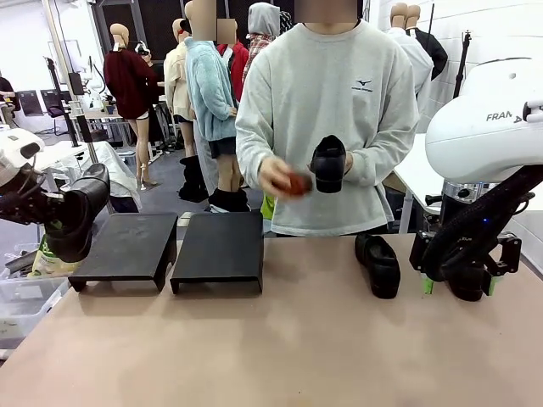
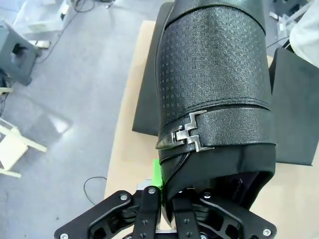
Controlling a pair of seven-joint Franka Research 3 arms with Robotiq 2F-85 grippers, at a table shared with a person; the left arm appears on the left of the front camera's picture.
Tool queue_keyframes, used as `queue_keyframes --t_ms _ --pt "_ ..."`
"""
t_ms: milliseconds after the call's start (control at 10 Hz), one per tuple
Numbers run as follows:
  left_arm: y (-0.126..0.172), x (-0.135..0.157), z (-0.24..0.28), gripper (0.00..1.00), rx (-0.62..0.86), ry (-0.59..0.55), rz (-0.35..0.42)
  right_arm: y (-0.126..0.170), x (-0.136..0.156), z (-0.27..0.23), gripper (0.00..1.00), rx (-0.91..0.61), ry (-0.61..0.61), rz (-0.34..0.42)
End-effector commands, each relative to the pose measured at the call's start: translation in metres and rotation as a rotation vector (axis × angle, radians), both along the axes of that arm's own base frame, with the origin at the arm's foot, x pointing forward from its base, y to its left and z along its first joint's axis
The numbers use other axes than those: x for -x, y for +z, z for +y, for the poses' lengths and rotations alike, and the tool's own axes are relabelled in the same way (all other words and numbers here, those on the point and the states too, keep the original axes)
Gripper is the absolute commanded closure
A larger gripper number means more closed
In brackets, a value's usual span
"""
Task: Organize the shoes by placing them on the stand.
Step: Place the Shoe from the middle of the table onto the Shoes Stand.
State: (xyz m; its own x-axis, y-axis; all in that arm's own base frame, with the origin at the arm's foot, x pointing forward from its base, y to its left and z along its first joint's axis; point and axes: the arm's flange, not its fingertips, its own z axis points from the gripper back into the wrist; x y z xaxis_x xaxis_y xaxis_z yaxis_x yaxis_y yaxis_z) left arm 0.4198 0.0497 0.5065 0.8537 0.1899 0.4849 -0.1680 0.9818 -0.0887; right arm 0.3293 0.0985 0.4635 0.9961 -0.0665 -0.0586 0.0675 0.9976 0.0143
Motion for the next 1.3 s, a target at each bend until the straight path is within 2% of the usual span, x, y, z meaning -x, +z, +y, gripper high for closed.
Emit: queue_keyframes --t_ms 0,100,200,600,900,1200 --pt "0.01 -0.006 0.004 1.0 0.032 -0.046 -0.001 -0.001 0.001 0.002 0.0 -0.002 -0.007 0.003" --pt "0.012 -0.005 0.001 1.0 0.069 -0.012 -0.013 -0.001 0.001 0.002 0.0 -0.002 -0.007 0.003" --pt "-0.001 -0.003 -0.002 1.0 0.003 -0.011 0.005 -0.001 0.001 0.002 0.0 -0.002 -0.007 0.003" --pt "-0.004 -0.003 -0.003 1.0 0.018 -0.009 0.012 -0.001 0.001 0.002 0.0 -0.002 -0.007 0.003" --pt "-0.023 -0.049 0.023 1.0 0.059 -0.091 0.005 -0.001 0.001 0.002 0.0 -0.002 -0.007 0.003" --pt "-0.033 -0.071 0.029 1.0 0.068 -0.101 0.041 -0.001 0.001 0.002 0.0 -0.002 -0.007 0.003"
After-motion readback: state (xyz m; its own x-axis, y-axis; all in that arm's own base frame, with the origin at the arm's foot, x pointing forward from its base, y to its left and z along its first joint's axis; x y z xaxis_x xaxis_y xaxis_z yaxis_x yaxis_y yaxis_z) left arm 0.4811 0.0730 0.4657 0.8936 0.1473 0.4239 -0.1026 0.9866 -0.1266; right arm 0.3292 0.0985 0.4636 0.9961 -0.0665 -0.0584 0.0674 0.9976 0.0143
